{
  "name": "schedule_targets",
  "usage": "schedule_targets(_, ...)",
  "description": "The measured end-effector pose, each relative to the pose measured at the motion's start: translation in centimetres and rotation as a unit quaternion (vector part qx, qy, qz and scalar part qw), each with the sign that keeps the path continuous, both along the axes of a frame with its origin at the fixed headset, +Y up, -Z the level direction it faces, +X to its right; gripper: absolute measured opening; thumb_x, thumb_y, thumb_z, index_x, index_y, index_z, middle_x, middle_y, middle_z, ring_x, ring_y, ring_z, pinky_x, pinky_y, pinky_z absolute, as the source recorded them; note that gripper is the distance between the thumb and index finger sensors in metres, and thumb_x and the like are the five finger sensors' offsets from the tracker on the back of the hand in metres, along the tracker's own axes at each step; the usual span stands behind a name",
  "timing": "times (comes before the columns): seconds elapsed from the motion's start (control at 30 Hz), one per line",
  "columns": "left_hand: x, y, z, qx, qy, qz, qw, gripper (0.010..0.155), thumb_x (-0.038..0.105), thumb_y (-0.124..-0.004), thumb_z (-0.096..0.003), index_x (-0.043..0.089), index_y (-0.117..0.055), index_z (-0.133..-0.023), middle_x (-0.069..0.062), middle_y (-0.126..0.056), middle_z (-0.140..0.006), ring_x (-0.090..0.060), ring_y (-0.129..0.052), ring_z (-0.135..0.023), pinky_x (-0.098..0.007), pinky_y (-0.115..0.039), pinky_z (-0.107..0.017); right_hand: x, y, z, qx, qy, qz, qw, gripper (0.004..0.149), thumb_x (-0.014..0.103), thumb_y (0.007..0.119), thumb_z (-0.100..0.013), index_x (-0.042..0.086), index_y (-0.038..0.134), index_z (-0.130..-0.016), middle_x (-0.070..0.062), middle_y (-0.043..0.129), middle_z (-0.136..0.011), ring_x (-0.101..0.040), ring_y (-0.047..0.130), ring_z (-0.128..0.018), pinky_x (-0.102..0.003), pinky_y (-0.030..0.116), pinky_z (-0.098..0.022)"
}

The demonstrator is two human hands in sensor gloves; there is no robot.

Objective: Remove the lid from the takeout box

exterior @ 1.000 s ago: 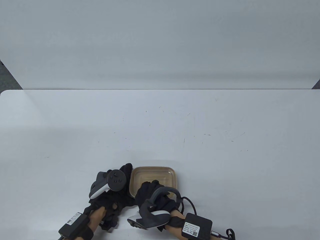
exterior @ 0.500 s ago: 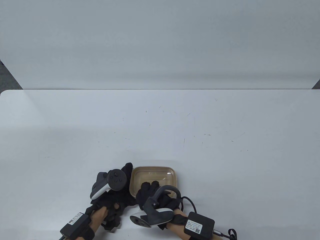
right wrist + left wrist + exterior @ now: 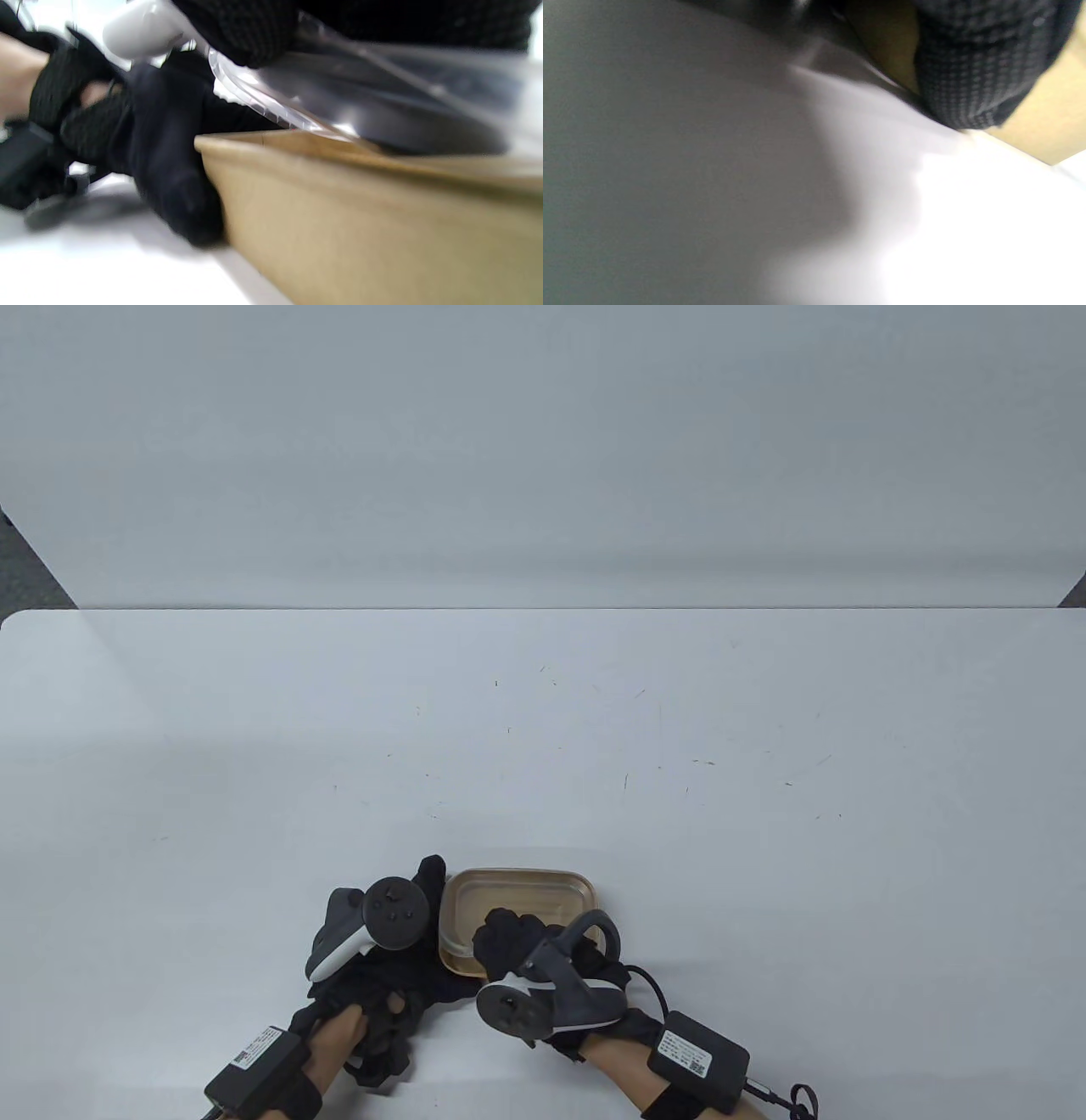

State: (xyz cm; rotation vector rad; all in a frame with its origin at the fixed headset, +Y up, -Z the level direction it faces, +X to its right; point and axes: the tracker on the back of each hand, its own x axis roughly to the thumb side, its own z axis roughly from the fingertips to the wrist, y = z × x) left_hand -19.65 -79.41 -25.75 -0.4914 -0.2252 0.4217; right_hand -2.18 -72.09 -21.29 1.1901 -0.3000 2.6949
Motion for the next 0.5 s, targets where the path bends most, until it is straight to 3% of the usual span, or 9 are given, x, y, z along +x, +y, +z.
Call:
schedule_targets(0.27, 0.0, 0.0, 0.0, -0.001, -0.001, 0.001, 1.0, 0.139, 0.062, -0.098, -0.031, 0.025, 0.019, -0.097, 0.011, -0.031, -0.124, -0.015, -0.017, -0.122, -0.063, -0.01, -0.079, 4.5, 1.7, -1.0, -0.062, -0.005, -0.169, 0.984, 0.042, 0.02, 0.079, -0.039, 0.005, 0.08, -0.078, -0.021, 0.088, -0.08, -0.042, 0.108, -0.049, -0.038, 0.103, -0.023)
schedule_targets(0.5, -0.1, 0.0, -0.1, -0.002, -0.002, 0.004, 1.0, 0.139, 0.061, -0.098, -0.0313, 0.026, 0.018, -0.098, 0.011, -0.031, -0.124, -0.016, -0.017, -0.122, -0.063, -0.01, -0.079, 8.7, 2.6, -1.0, -0.102, -0.027, -0.292, 0.951, 0.042, 0.022, 0.08, -0.04, 0.005, 0.08, -0.078, -0.022, 0.087, -0.081, -0.043, 0.106, -0.053, -0.04, 0.102, -0.027)
